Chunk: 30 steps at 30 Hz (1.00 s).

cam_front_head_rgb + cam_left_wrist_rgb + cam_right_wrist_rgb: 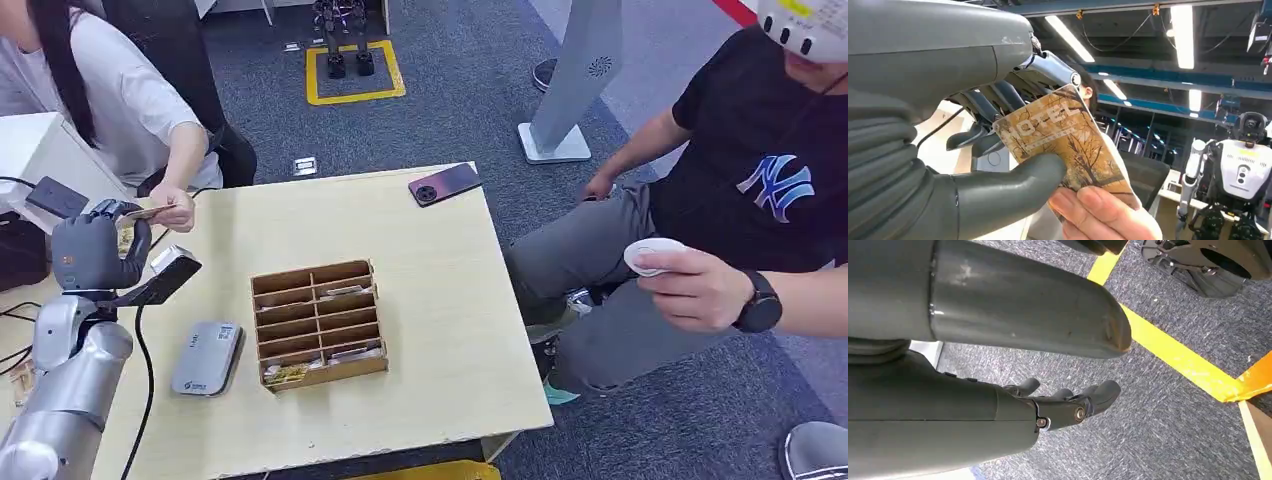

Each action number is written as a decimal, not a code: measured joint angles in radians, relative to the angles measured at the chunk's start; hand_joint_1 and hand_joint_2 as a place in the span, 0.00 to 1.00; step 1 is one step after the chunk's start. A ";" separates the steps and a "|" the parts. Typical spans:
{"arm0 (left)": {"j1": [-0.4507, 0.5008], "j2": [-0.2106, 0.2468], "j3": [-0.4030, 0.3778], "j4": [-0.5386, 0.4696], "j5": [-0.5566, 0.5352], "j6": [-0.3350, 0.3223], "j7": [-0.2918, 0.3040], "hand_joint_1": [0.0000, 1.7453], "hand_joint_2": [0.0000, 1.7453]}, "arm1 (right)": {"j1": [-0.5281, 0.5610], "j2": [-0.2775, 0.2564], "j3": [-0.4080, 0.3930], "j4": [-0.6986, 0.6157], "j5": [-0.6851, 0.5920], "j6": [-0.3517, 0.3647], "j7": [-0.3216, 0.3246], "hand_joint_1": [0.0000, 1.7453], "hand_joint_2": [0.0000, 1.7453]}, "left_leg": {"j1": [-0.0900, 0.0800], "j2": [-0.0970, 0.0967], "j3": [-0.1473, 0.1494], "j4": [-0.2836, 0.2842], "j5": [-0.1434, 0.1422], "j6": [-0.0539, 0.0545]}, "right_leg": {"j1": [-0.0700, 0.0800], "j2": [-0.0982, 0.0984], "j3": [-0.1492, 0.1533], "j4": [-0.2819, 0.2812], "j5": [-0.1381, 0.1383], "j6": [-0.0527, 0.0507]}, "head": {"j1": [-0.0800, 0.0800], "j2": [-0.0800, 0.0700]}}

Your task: Pass the card to the sensor for recognition and then transmit it.

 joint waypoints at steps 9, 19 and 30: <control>0.019 0.002 0.015 -0.008 -0.016 0.003 -0.017 0.00 1.00 | 0.004 0.000 0.000 0.000 0.004 0.000 0.000 0.00 0.00 | 0.000 0.000 0.000 0.000 0.000 0.000 | 0.000 0.000 0.000 0.000 0.000 0.000 | 0.000 0.000; 0.023 -0.003 0.043 -0.008 -0.008 0.003 -0.018 0.00 1.00 | 0.007 0.000 -0.002 0.002 0.004 0.000 0.000 0.00 0.00 | 0.000 0.000 0.000 0.000 0.000 0.000 | 0.000 0.000 0.000 0.000 0.000 0.000 | 0.000 0.000; 0.031 -0.007 0.067 -0.025 -0.034 0.003 -0.020 0.00 1.00 | 0.008 0.000 -0.002 0.003 0.004 0.000 0.000 0.00 0.00 | 0.000 0.000 0.000 0.000 0.000 0.000 | 0.000 0.000 0.000 0.000 0.000 0.000 | 0.000 0.000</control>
